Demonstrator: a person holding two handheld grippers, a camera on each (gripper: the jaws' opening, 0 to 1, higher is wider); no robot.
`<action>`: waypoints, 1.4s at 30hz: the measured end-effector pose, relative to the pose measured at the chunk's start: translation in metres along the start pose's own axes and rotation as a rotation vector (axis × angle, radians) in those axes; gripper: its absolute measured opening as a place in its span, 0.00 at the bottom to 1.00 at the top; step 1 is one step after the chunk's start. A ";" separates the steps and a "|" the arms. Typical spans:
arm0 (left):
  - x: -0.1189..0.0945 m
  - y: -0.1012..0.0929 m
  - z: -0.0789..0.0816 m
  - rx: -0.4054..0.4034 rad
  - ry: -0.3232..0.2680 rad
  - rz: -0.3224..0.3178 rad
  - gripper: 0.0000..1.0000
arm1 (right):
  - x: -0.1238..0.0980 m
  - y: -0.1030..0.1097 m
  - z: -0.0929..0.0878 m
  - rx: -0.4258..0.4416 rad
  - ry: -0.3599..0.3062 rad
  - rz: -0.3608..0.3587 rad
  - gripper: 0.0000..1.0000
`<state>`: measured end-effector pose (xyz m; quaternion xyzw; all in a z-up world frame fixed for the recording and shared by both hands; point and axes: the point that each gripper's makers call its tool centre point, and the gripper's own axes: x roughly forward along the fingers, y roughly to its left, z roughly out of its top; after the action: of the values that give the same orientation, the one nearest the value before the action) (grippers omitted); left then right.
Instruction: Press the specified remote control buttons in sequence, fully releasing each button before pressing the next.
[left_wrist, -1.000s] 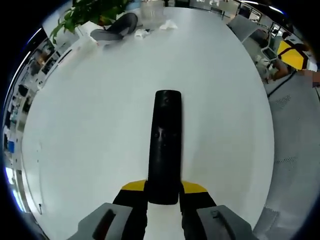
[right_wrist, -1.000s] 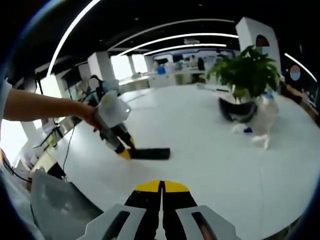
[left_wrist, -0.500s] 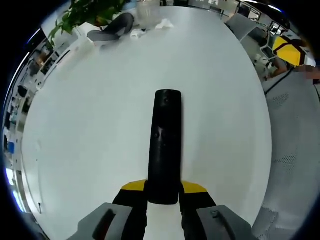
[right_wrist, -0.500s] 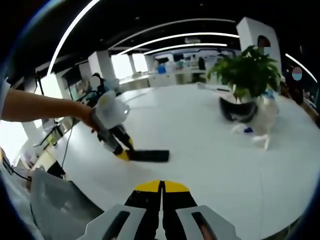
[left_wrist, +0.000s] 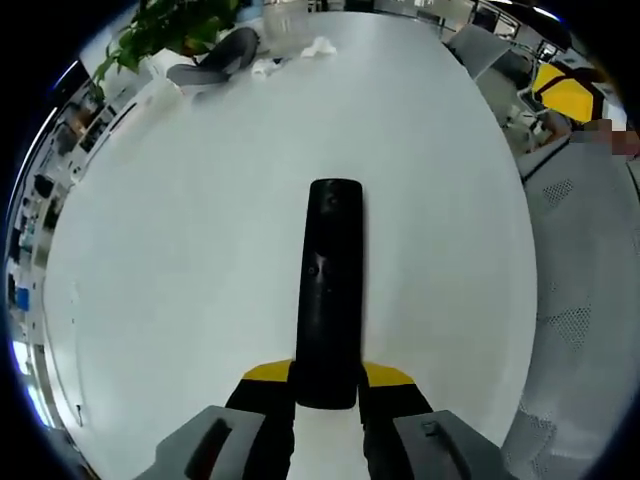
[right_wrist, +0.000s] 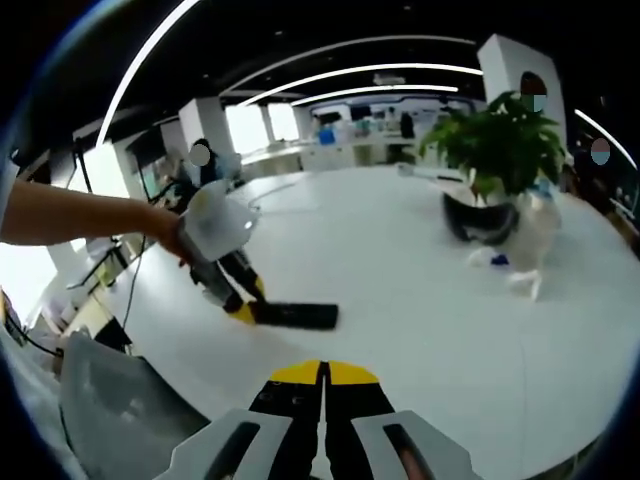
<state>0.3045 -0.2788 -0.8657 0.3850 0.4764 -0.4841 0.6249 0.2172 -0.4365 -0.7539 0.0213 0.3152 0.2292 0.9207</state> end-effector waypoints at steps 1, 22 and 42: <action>0.000 -0.001 0.000 0.001 0.001 -0.001 0.23 | 0.000 0.000 0.000 0.000 0.000 0.000 0.00; -0.001 -0.014 -0.003 0.010 0.014 0.002 0.23 | 0.000 0.000 -0.002 0.000 0.009 0.002 0.00; -0.002 -0.032 -0.006 0.049 0.036 -0.001 0.23 | 0.002 0.002 -0.004 -0.011 0.026 0.006 0.00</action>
<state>0.2716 -0.2806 -0.8656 0.4084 0.4757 -0.4888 0.6066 0.2155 -0.4342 -0.7578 0.0143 0.3256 0.2340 0.9160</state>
